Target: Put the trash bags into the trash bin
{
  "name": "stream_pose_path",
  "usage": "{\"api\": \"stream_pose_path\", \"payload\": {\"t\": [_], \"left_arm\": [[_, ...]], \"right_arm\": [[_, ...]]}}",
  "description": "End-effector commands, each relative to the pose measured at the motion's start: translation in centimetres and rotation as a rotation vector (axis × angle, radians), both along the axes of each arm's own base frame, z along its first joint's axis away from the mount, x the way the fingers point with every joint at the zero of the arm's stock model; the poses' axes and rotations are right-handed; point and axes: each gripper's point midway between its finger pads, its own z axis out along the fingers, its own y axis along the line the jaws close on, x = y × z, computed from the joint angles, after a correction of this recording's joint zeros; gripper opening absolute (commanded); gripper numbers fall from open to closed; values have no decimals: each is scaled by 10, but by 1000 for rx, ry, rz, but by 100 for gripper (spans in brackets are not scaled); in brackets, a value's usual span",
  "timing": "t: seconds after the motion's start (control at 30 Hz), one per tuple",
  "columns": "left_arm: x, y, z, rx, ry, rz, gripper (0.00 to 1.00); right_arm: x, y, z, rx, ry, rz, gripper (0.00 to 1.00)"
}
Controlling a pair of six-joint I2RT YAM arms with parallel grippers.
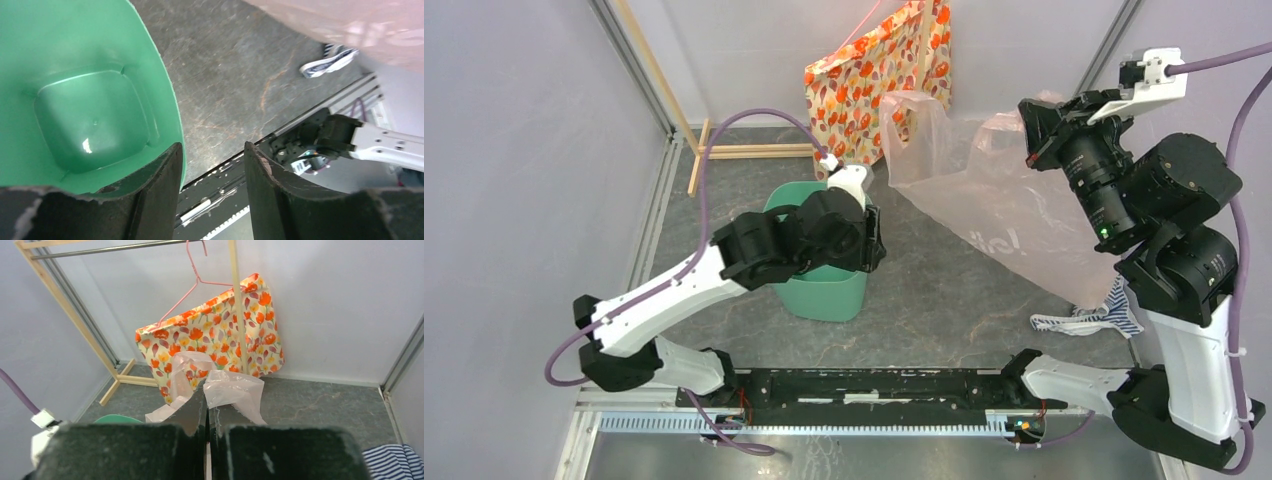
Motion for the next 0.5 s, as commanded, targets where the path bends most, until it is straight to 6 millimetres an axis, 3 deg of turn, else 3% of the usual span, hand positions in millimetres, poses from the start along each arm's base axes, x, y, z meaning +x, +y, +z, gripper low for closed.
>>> {"api": "stream_pose_path", "payload": {"t": [0.0,0.23,0.37,0.47], "left_arm": [[-8,6,75,-222,-93,-22,56],[-10,37,157,-421,-246,11,61],[10,73,185,-398,-376,159,68],[30,85,202,-336,-472,259,78]], "right_arm": [[-14,3,34,58,-102,65,0],[-31,17,63,77,-214,186,0],[-47,29,86,86,-301,291,0],[-61,37,98,95,-348,371,0]]}}
